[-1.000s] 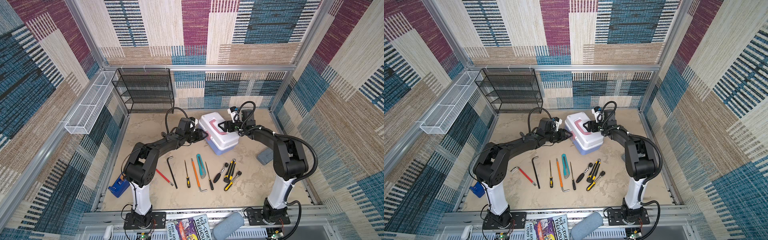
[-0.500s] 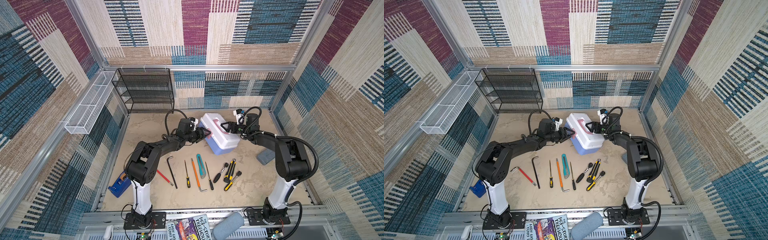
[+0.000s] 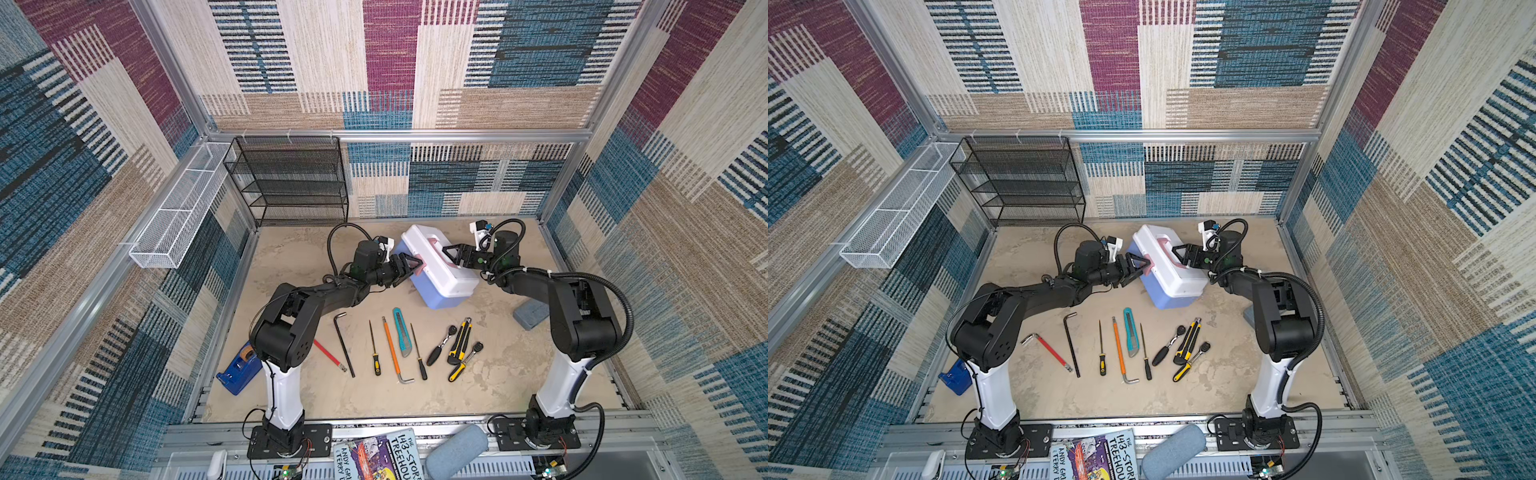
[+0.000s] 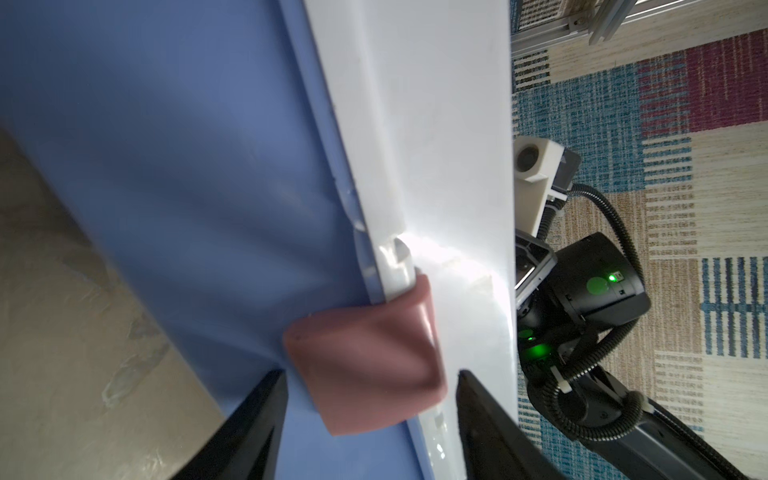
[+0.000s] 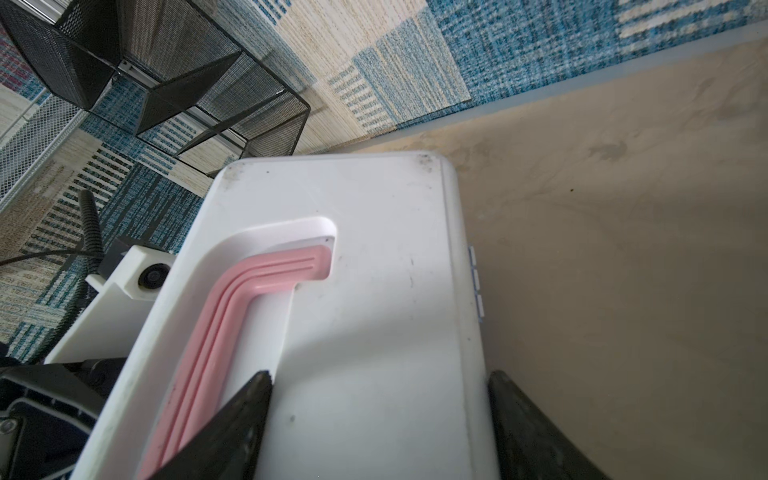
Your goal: Pack the tool kit
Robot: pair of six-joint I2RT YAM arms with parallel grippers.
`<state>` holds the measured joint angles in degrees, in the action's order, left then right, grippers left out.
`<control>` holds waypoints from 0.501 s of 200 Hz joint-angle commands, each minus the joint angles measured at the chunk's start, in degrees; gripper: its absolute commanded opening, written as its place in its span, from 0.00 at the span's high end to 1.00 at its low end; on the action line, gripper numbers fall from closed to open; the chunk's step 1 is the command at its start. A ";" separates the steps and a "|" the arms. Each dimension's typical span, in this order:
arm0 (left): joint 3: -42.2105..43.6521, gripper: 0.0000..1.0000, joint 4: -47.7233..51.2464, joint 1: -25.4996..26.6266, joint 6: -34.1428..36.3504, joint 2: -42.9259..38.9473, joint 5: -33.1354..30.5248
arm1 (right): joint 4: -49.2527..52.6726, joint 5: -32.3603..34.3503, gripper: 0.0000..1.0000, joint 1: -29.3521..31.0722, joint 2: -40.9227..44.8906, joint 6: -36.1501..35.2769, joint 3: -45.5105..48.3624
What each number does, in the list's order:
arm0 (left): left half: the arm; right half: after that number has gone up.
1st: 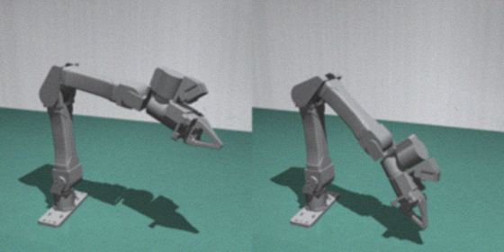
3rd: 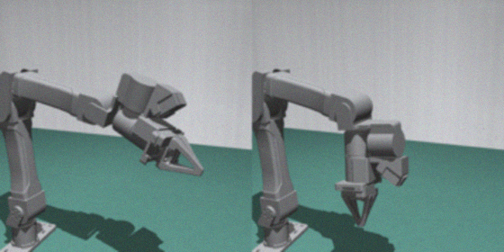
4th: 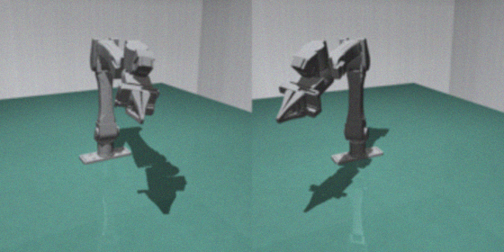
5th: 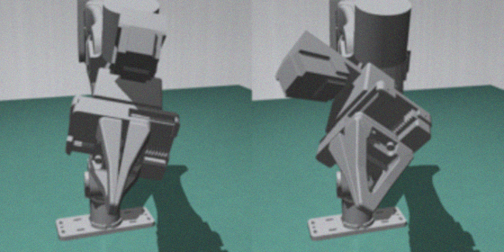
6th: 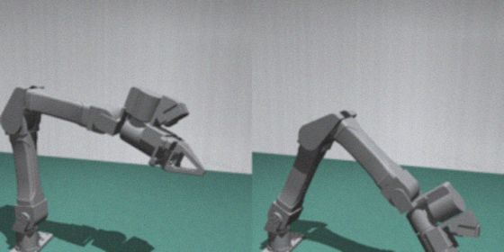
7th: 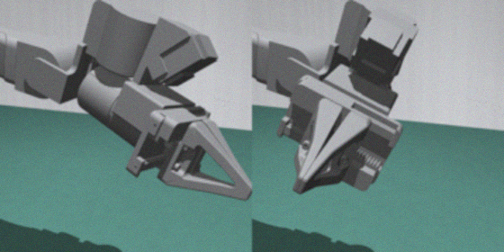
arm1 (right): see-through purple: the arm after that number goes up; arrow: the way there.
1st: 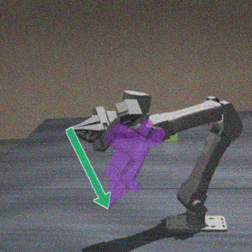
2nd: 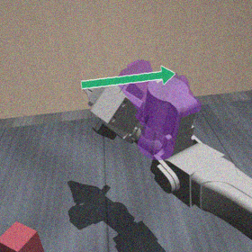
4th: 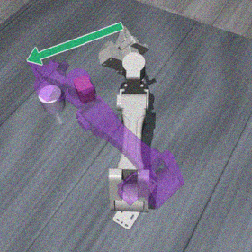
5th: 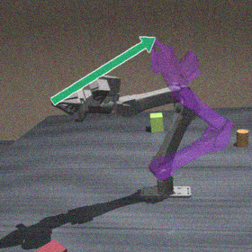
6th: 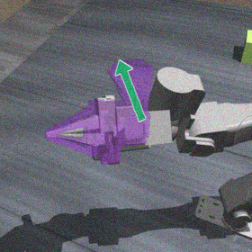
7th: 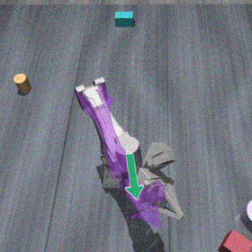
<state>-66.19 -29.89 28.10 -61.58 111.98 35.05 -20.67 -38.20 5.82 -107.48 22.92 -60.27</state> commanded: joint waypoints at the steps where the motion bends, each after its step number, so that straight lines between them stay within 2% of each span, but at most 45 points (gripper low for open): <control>1: 0.54 0.30 -6.30 0.68 -4.57 1.24 -0.06 | 7.21 -2.94 0.36 0.59 -0.64 1.60 2.02; 40: 0.28 0.28 -13.33 2.09 -9.14 3.35 -0.43 | 3.76 -3.84 0.36 0.68 0.16 4.73 4.42; 100: 1.20 0.27 -22.82 2.64 -14.79 5.74 -0.84 | 2.73 -3.42 0.37 1.03 1.12 5.34 6.98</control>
<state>-65.36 -47.53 29.61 -72.14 116.55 31.97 -27.44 -32.10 5.52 -105.56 28.53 -55.05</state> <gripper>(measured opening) 0.734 0.791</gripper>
